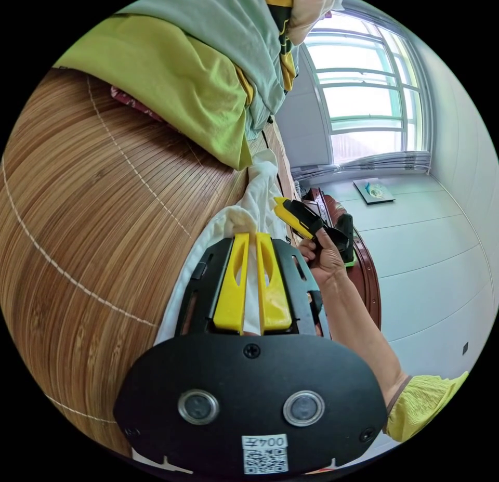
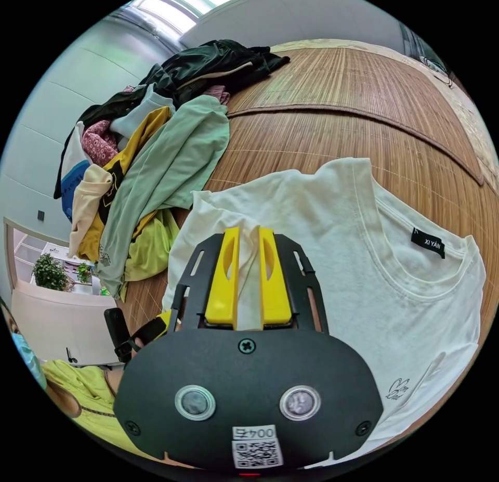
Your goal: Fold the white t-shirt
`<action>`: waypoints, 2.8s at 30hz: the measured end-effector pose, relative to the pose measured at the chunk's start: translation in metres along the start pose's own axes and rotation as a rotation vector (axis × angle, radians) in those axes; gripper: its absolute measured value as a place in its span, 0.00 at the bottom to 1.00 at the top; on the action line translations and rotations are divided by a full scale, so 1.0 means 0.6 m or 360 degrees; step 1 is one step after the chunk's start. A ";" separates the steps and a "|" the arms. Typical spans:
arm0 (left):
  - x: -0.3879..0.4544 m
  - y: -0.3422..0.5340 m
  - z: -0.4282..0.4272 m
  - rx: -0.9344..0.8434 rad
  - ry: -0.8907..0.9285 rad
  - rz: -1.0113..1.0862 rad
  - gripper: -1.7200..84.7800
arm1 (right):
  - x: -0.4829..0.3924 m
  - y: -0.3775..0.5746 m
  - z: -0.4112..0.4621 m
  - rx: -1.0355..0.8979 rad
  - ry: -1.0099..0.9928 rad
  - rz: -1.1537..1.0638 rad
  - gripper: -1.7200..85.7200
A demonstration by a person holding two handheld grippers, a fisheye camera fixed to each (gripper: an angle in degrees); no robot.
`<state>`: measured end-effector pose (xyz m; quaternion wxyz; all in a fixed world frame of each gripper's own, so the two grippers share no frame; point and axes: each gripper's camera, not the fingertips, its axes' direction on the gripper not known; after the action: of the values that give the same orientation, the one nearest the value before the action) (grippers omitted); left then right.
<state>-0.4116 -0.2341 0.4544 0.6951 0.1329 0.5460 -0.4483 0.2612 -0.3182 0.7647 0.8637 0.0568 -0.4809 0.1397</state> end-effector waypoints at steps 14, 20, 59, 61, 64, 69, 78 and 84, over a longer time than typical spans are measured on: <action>-0.006 0.000 0.009 0.0001 0.0008 0.0006 0.05 | -0.060 0.046 -0.006 0.0084 0.0258 -0.0114 0.05; -0.008 0.006 0.015 0.0006 0.0028 0.0012 0.05 | -0.082 0.089 -0.018 0.0105 0.0526 -0.0015 0.04; 0.229 0.201 0.173 -0.0299 -0.0855 0.1455 0.04 | -0.258 0.374 0.093 -0.0092 0.0476 -0.0745 0.08; 0.236 0.222 0.199 -0.0333 -0.0980 0.1586 0.04 | -0.248 0.365 0.080 -0.0120 0.0372 -0.0711 0.10; 0.240 0.256 0.235 -0.0370 -0.1107 0.1780 0.04 | -0.238 0.338 0.035 -0.0028 0.0377 -0.0673 0.13; 0.245 0.303 0.286 -0.0385 -0.1128 0.1930 0.06 | -0.210 0.206 -0.017 0.0087 0.0260 -0.0574 0.13; 0.257 0.361 0.331 -0.0482 -0.1174 0.2120 0.04 | -0.202 -0.059 0.068 -0.0276 0.0223 -0.0521 0.15; 0.259 0.381 0.361 -0.0499 -0.1263 0.2154 0.04 | -0.203 -0.108 0.119 -0.0527 0.0275 -0.0496 0.15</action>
<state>-0.0970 -0.3260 0.3283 0.9693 0.1666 0.1155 0.1390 0.1614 -0.4195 0.7016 0.9103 -0.0243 -0.4070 -0.0715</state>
